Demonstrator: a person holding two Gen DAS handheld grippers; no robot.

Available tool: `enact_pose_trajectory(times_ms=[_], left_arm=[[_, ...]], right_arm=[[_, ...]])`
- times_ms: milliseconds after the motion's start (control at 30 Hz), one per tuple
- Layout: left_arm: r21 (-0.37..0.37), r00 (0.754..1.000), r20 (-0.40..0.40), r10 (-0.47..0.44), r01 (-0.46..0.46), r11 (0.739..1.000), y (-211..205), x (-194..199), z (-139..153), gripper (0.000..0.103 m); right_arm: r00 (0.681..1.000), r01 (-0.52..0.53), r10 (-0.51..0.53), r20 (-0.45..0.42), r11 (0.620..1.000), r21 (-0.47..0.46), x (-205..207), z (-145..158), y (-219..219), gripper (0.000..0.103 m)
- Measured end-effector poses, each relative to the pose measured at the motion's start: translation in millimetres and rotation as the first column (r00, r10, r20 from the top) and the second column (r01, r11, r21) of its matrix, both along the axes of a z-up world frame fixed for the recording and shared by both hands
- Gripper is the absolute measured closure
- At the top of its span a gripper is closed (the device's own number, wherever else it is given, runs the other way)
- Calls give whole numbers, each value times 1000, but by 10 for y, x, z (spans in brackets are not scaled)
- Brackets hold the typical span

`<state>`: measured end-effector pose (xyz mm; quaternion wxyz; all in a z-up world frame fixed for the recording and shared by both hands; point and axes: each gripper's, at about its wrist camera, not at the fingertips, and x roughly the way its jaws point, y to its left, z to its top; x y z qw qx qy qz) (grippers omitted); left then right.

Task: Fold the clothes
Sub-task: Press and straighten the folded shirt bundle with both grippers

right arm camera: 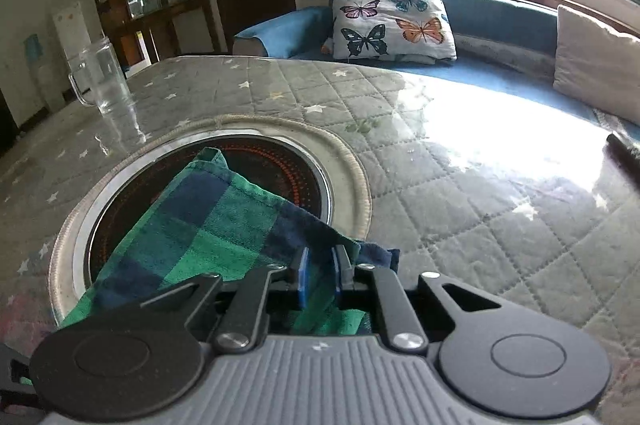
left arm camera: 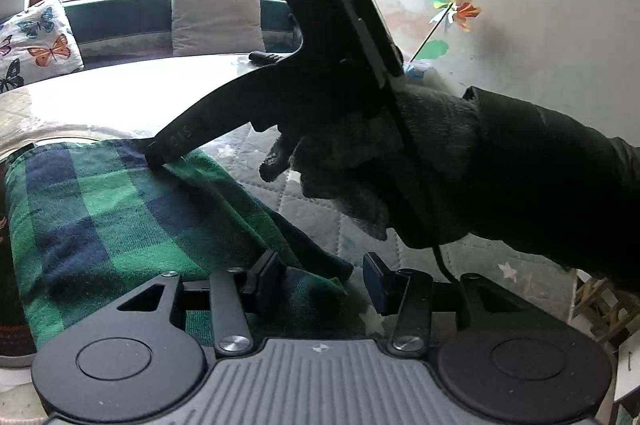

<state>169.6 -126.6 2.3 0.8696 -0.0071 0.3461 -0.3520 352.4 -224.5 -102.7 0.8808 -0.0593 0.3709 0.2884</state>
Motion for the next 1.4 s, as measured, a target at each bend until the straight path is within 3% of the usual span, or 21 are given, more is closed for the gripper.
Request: enact_pose_trajectory(times_ms=[200,367,567,700,867,1033,1167,1233,1300,1400], left_arm=[[-18,999,37,-23,24,1000,181,-158,150,53],[-18,997,74,-13,14,1000,408,-331,287,52],[14,993,93,71,-73,997,780,-416,352,52],[28,992,46,118,-120,992,894,-362,233,53],[47,994,-2,111,-111,993,845,-271,57,53],[22,995,-9,100,-100,995,861,-237,85,52],[-5,987,11,163,-163,987,968,-158,188,52],[-10,972,3,234,-234,972,1034,-50,219,51],[-7,946,-30,324,-324,946,1110,101,200,50],[6,903,-84,421,-422,907,1201,302,112,47]], right_arm=[[999,1,-1,44,1000,-5,-131,166,-61,87],[993,-94,93,66,995,19,-441,284,13,80],[970,-237,234,71,971,30,-775,254,230,80],[954,-291,291,76,957,-12,-925,166,356,80],[970,-225,231,81,971,-81,-909,34,267,79],[986,-122,133,96,987,-108,-818,5,40,82],[993,-46,57,102,993,-105,-746,-5,-89,77],[996,-15,20,84,998,-69,-705,-26,-166,73],[997,19,-15,79,999,-50,-688,-34,-194,63],[997,72,-73,27,997,14,-629,-61,-262,59]])
